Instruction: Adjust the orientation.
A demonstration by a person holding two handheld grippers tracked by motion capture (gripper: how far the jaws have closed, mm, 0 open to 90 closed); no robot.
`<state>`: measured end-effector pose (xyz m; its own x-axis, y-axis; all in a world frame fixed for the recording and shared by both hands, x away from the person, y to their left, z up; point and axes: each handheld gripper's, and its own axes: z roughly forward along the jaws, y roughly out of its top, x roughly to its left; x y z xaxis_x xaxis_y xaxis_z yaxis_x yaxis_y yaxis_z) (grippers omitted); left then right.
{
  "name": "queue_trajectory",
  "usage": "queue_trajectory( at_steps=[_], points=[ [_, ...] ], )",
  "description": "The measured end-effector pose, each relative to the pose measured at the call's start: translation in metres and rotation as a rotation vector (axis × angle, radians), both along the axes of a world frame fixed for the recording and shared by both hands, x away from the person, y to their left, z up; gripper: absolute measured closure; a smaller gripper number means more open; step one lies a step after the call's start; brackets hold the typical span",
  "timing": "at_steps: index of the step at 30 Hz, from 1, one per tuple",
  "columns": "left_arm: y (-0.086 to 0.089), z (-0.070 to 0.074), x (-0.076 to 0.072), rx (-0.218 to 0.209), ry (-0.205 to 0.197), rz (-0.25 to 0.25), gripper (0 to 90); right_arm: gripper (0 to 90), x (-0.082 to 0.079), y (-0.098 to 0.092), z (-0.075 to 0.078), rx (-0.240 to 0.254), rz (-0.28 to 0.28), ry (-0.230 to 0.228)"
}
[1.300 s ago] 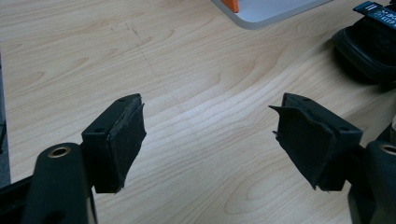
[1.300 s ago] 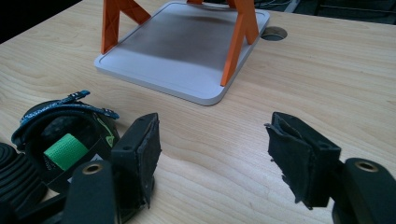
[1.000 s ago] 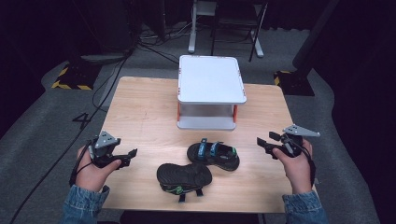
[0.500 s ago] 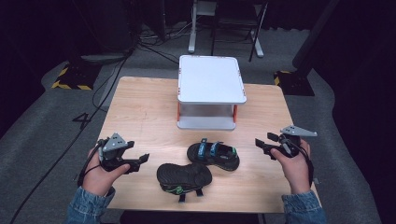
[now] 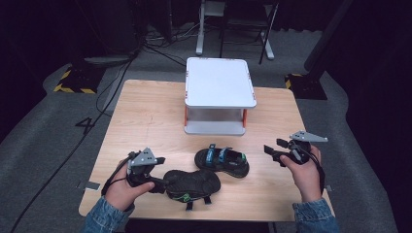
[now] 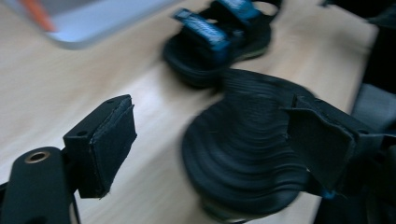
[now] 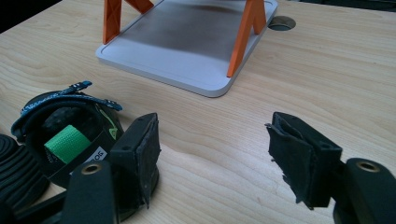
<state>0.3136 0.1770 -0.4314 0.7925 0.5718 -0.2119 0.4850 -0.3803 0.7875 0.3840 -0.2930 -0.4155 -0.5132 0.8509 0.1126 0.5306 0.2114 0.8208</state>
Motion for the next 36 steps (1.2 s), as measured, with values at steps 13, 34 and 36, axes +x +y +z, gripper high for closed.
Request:
queue_trajectory(
  at_steps=[13,34,36],
  points=[
    [-0.014,-0.017,0.001,0.009,0.033,-0.069,11.8,33.9,0.0,0.002,-0.002,0.002,0.007,0.007],
    [-0.028,-0.029,-0.003,0.166,0.002,-0.165,10.5,33.1,0.0,0.005,-0.003,0.008,0.025,0.012],
    [-0.027,-0.03,-0.002,0.159,0.006,-0.165,10.4,33.1,0.001,0.005,-0.004,0.008,0.025,0.011]
  ],
)
